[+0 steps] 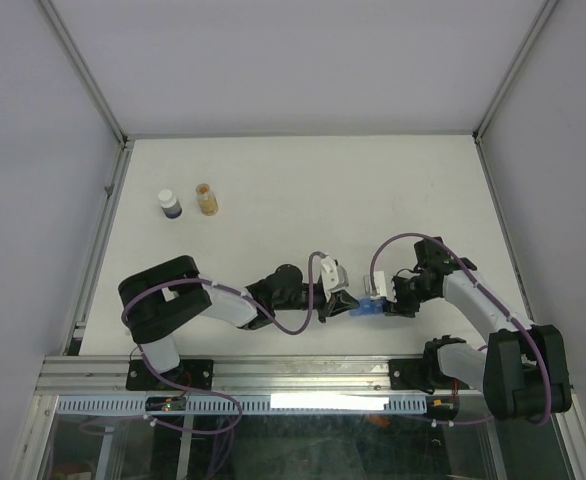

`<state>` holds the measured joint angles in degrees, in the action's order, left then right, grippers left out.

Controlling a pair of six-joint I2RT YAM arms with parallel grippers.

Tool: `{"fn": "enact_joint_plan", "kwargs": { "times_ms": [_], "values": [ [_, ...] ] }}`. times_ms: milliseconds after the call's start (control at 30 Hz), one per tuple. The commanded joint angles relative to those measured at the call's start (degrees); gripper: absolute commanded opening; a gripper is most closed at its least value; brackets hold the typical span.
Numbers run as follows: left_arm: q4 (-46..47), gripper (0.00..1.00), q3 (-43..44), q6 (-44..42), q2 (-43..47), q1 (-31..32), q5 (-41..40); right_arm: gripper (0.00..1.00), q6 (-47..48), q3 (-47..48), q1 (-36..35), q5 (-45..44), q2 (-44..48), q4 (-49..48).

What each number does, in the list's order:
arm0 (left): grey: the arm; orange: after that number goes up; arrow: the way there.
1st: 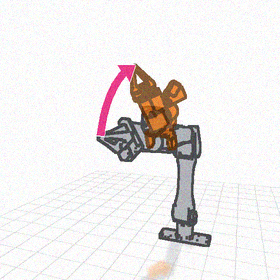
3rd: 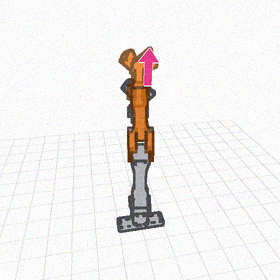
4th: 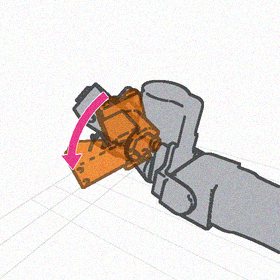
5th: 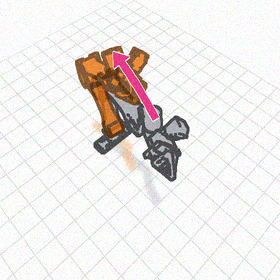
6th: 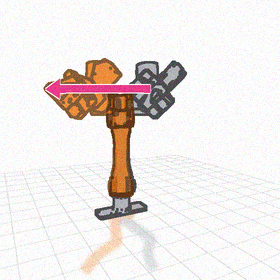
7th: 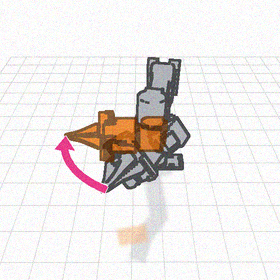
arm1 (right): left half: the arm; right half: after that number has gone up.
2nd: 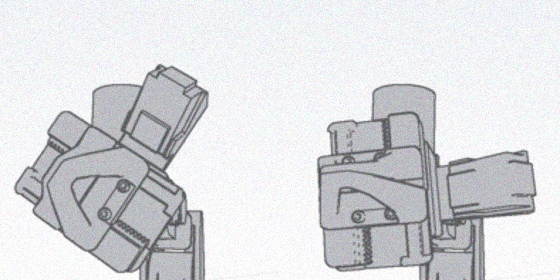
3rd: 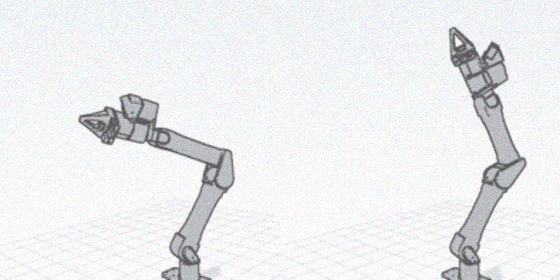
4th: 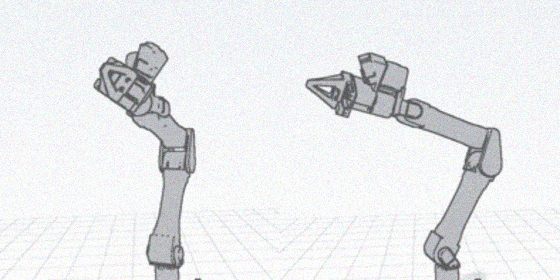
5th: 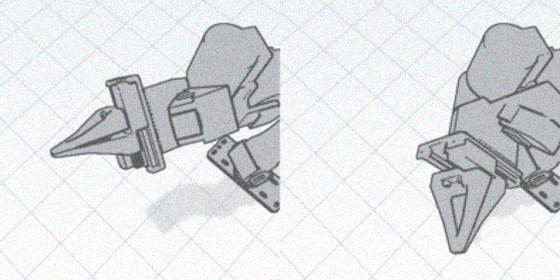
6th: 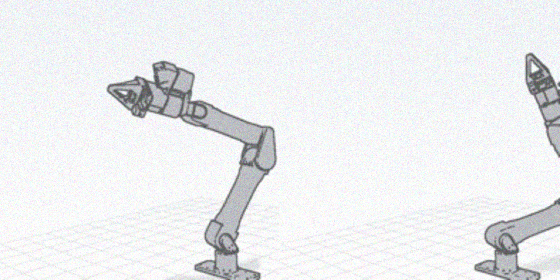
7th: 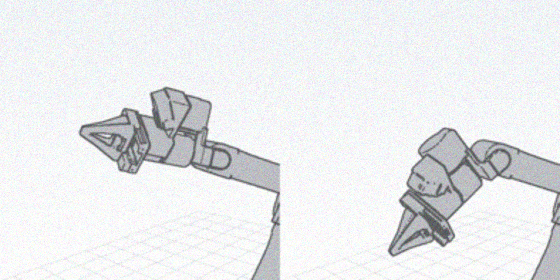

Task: Sort the pills into containers

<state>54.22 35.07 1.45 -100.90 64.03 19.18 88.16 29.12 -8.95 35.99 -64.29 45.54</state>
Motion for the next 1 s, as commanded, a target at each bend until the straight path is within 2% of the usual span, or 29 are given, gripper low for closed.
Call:
{"fn": "enact_joint_plan", "kwargs": {
  "times_ms": [0,233,333,467,633,800,867,967],
  "values": [
    [-3.4,0.0,4.0,2.8,2.2,0.2,2.0,0.44,-0.5,-0.4,-0.5,-1.4,-0.3,-1.8],
    [-12.5,0.0,8.0,9.9,-5.7,0.4,-1.9,0.44,-1.0,-0.2,-0.5,-1.1,-0.1,-1.3],
    [-9.1,0.0,5.4,15.0,-6.9,1.2,-5.3,0.44,-1.0,-0.1,-0.5,-1.2,-0.1,-1.1],
    [-9.4,0.0,4.7,18.6,-7.0,1.5,-10.9,0.43,-1.1,0.2,-0.5,-1.3,0.2,-0.8],
    [-10.2,0.0,6.2,17.7,-6.3,1.5,-10.2,0.43,-1.4,0.3,-0.5,-0.8,0.9,-1.0],
    [-12.1,0.0,7.8,15.6,0.7,1.5,-9.1,0.44,-1.9,0.1,-0.6,-0.7,1.1,-1.2],
    [-12.4,0.05,7.6,15.1,3.5,1.5,-9.0,0.47,-2.2,0.1,-0.5,-0.5,1.1,-1.5],
    [-13.8,0.1,6.6,14.5,6.9,1.5,-9.3,0.61,-2.6,0.1,-0.5,-0.1,1.6,-1.7]
  ]
}}
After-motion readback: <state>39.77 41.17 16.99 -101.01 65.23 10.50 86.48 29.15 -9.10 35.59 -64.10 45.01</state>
